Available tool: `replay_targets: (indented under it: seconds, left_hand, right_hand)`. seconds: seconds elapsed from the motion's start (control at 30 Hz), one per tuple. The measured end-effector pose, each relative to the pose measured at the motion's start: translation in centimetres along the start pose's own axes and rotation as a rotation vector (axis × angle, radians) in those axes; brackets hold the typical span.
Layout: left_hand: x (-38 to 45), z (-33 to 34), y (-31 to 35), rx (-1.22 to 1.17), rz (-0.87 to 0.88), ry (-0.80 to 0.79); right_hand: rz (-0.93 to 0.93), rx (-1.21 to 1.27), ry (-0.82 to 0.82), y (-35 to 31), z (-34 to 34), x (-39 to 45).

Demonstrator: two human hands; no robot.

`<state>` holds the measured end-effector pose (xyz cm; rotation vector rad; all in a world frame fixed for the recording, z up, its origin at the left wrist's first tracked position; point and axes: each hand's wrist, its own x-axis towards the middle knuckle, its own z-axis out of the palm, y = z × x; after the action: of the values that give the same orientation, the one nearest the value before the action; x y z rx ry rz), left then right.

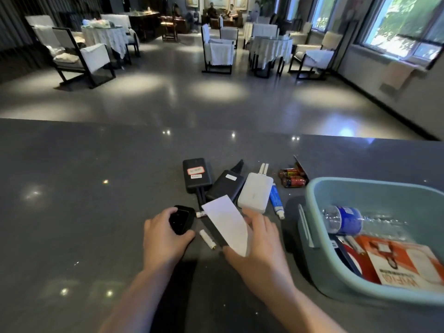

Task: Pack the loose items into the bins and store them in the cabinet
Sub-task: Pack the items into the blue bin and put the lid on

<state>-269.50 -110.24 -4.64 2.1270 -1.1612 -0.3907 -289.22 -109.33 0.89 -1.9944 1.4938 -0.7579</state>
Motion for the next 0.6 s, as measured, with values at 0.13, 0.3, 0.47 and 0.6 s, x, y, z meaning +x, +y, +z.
replay_targets:
  seconds: [0.13,0.3,0.47,0.6]
  left_hand:
    - [-2.8,-1.8,2.2,-0.192,-0.053,0.109]
    - [-5.3,-3.1,9.7,-0.328,0.157,0.053]
    - [-9.7,-0.8,18.4,-0.524,0.331,-0.133]
    - [-11.9,3.7,23.4,-0.472,0.437,-0.307]
  right_hand:
    - [0.009,0.067,0.029,-0.9,-3.1,-0.8]
    - [-0.004,0.172,0.135,-0.6,-8.2,-1.7]
    - [0.060,0.257,0.423,3.1,-16.1,-2.8]
    - [0.095,0.243,0.621,7.3,-22.5,-3.3]
